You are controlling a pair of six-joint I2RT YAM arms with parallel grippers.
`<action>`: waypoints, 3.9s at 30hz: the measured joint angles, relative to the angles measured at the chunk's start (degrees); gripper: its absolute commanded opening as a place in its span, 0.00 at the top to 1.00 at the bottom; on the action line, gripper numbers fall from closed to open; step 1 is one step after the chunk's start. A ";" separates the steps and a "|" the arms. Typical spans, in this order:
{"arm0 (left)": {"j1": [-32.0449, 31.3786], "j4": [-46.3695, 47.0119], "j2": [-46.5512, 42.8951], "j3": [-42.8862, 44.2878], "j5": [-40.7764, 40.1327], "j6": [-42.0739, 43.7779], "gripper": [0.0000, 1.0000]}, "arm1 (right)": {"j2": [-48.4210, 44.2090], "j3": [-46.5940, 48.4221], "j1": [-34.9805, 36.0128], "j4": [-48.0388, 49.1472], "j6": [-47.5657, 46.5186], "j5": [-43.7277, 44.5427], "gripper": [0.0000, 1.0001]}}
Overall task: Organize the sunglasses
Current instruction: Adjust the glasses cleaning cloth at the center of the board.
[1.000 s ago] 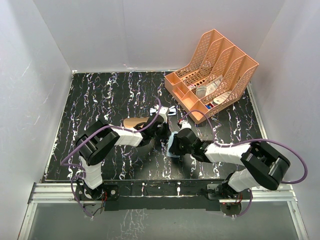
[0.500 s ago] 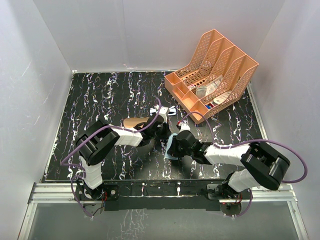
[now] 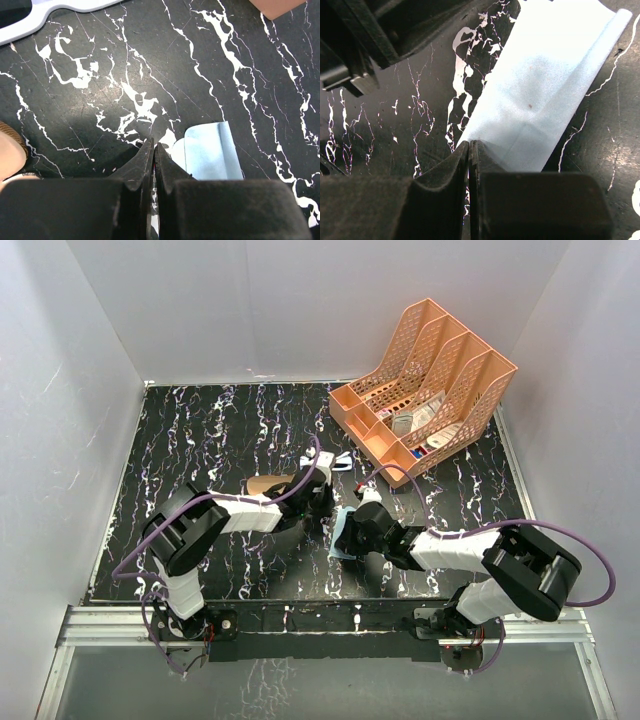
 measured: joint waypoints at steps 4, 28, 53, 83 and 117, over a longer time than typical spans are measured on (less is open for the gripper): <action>0.04 -0.13 -1.11 -0.33 0.22 0.52 1.00 | 0.00 -0.02 0.00 0.00 0.00 0.02 0.96; 0.09 0.81 -0.98 -1.31 8.63 -0.35 1.00 | 0.00 -0.02 0.00 -0.02 0.00 0.04 0.96; 0.09 -2.86 1.09 1.46 7.41 -0.76 1.00 | -0.42 -0.02 0.26 -0.68 -0.04 0.20 0.96; 0.09 -3.48 1.84 2.62 6.51 -0.79 1.00 | -4.35 -1.88 3.69 -3.91 0.63 -0.33 0.96; 0.09 -3.48 1.84 2.62 6.54 -0.79 1.00 | -1.07 3.89 3.80 -7.87 -7.19 2.23 0.95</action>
